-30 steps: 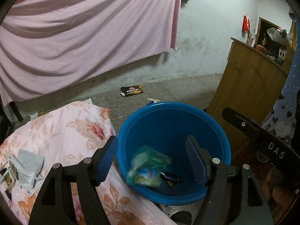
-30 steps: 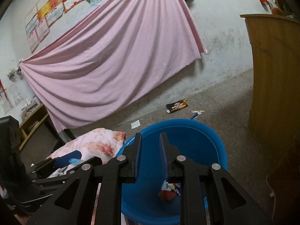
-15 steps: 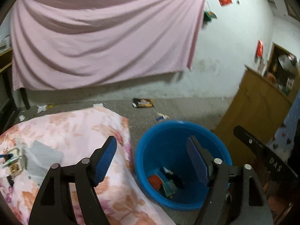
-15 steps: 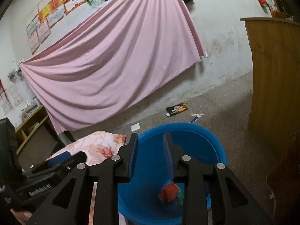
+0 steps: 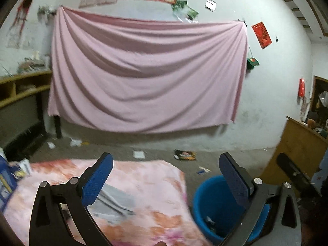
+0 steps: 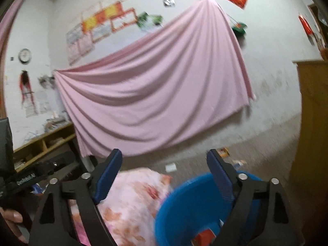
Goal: Collect trash
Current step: 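Move both tools back over the bed toward the grey masks and clip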
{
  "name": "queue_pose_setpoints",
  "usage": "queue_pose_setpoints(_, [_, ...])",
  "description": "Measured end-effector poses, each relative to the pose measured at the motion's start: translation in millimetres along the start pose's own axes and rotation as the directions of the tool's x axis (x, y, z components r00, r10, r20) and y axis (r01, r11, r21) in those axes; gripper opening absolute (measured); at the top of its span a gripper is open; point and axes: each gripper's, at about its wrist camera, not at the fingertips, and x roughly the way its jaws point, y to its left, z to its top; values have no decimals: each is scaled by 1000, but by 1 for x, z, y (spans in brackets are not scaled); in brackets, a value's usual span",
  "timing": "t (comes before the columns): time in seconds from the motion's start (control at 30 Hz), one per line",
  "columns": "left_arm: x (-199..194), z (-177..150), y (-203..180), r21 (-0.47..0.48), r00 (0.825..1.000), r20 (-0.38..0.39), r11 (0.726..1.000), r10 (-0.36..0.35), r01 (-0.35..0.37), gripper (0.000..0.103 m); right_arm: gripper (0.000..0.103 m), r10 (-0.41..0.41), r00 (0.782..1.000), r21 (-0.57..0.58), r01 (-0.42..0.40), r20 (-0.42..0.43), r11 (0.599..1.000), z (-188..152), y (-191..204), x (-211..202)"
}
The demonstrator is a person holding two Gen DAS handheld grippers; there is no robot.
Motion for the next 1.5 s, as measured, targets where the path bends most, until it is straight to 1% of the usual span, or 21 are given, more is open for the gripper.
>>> queue_pose_setpoints(0.03, [-5, 1, 6, 5, 1000, 16, 1000, 12, -12, 101, 96, 17, 1000, -8, -17, 16, 1000, 2, 6, 1])
queue_pose_setpoints(0.07, [-9, 0, 12, 7, 999, 28, 1000, 23, -23, 101, 101, 32, 999, -13, -31, 32, 999, 3, 10, 1])
queue_pose_setpoints(0.1, [-13, 0, 18, 5, 999, 40, 999, 36, -37, 101, 103, 45, 997, -21, -44, 59, 999, 3, 16, 0])
queue_pose_setpoints(0.17, [-23, -1, 32, -3, 996, 62, 998, 60, -60, 101, 103, 62, 993, -41, -59, 97, 997, 3, 29, -1])
queue_pose_setpoints(0.27, [-36, -4, 49, -13, 991, 92, 996, 94, -94, 101, 103, 100, 987, -72, -91, 126, 993, 2, 46, 2])
queue_pose_setpoints(0.4, [-54, -6, 70, -13, 980, 135, 989, 145, -145, 101, 103, 135, 977, -88, -122, 164, 989, 0, 68, 6])
queue_pose_setpoints(0.53, [-72, -7, 90, -11, 965, 174, 981, 194, -195, 101, 103, 163, 968, -99, -147, 189, 984, -1, 89, 12])
queue_pose_setpoints(0.6, [-79, -9, 101, -13, 959, 188, 977, 213, -214, 101, 103, 181, 964, -95, -165, 194, 982, -3, 99, 16])
queue_pose_setpoints(0.77, [-93, -18, 127, -24, 945, 207, 967, 255, -255, 101, 103, 201, 962, -101, -185, 184, 978, -13, 119, 26])
queue_pose_setpoints(0.9, [-97, -27, 146, -31, 942, 194, 961, 275, -274, 101, 103, 214, 963, -119, -197, 163, 973, -21, 134, 35])
queue_pose_setpoints(1.0, [-93, -35, 157, -33, 945, 159, 958, 286, -284, 101, 103, 221, 966, -140, -203, 131, 969, -27, 146, 45])
queue_pose_setpoints(1.07, [-89, -39, 165, -42, 948, 132, 957, 290, -287, 101, 103, 222, 971, -159, -206, 93, 966, -32, 154, 54])
queue_pose_setpoints(1.2, [-80, -50, 182, -79, 964, 51, 963, 260, -256, 101, 103, 234, 972, -189, -232, -14, 954, -42, 164, 72])
queue_pose_setpoints(1.23, [-78, -52, 184, -79, 967, 32, 965, 254, -251, 101, 103, 246, 968, -194, -253, -59, 948, -45, 167, 78])
queue_pose_setpoints(1.3, [-72, -56, 187, -65, 971, -8, 968, 241, -241, 101, 103, 253, 960, -200, -274, -122, 941, -52, 168, 87])
queue_pose_setpoints(1.33, [-68, -58, 188, -55, 972, -28, 971, 233, -234, 101, 103, 247, 954, -203, -280, -171, 938, -56, 169, 94])
queue_pose_setpoints(1.4, [-61, -62, 188, -36, 973, -68, 974, 221, -223, 101, 103, 239, 941, -205, -290, -240, 935, -62, 171, 104])
queue_pose_setpoints(1.47, [-55, -66, 189, -28, 973, -104, 977, 208, -212, 101, 103, 237, 912, -198, -313, -334, 929, -68, 172, 117])
queue_pose_setpoints(1.5, [-50, -69, 189, -25, 972, -130, 979, 196, -201, 101, 103, 224, 902, -197, -312, -370, 929, -70, 172, 121])
